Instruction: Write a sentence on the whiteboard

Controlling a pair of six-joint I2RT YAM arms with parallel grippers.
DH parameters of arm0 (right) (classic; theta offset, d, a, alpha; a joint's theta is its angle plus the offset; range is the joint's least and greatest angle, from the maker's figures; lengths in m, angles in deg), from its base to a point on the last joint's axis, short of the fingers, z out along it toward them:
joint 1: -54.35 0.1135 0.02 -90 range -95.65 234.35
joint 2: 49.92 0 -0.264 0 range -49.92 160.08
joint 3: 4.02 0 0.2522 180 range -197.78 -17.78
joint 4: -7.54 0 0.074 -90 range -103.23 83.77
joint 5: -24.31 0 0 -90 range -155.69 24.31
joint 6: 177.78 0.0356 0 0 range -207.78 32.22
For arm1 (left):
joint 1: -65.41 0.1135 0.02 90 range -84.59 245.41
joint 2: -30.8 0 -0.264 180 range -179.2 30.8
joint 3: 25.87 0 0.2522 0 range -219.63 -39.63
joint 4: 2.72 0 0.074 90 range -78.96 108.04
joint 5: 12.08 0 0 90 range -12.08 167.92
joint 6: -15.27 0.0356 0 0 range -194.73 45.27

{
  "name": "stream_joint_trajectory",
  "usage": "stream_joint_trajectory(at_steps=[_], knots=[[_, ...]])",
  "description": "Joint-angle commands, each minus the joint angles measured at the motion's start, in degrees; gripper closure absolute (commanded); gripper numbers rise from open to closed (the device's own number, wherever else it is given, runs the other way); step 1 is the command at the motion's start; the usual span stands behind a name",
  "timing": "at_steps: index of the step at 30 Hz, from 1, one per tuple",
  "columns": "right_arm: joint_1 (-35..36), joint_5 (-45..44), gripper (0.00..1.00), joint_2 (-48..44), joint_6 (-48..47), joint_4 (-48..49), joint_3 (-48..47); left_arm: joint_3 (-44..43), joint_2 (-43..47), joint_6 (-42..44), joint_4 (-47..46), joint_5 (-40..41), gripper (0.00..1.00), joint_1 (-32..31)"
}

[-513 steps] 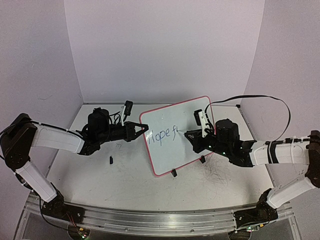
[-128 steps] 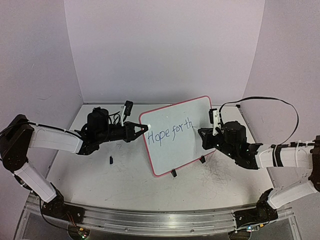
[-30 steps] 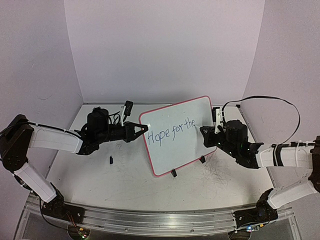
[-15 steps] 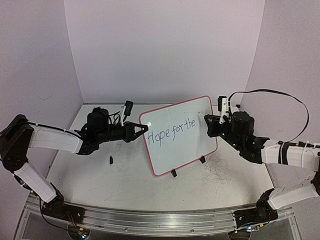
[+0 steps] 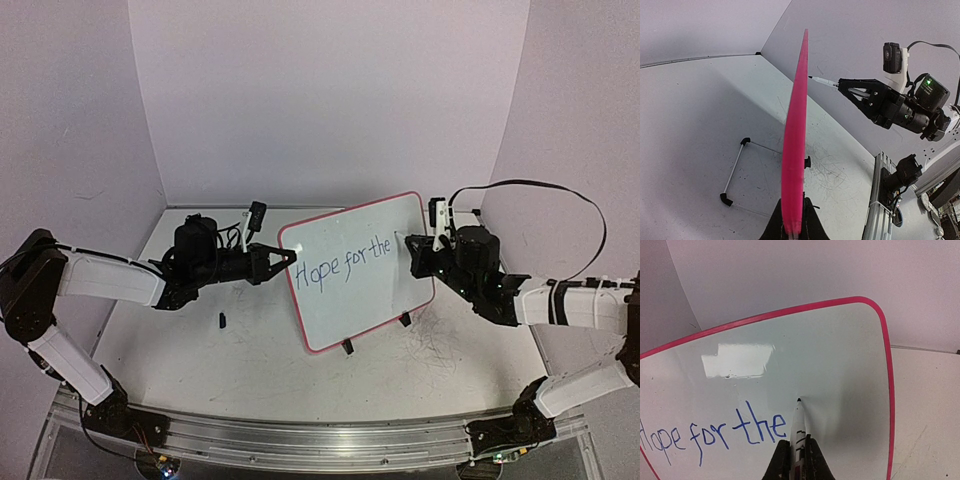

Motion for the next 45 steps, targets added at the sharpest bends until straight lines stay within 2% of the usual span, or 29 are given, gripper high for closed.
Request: stream_joint_trajectory(at_steps=[1, 28, 45], knots=[[-0.3, -0.2, 1.0, 1.0, -0.6, 2.9, -1.5, -1.0, 1.4, 4.6, 1.4, 2.6, 1.0, 0.3], [-0.3, 1.5, 1.0, -1.3, 2.3, 0.0, 5.4, -0.9, 1.7, 4.6, 1.6, 2.7, 1.0, 0.3], [-0.3, 0.4, 1.0, 0.4, 1.0, 2.5, 1.4, -1.2, 1.5, 4.5, 1.6, 2.5, 1.0, 0.3]])
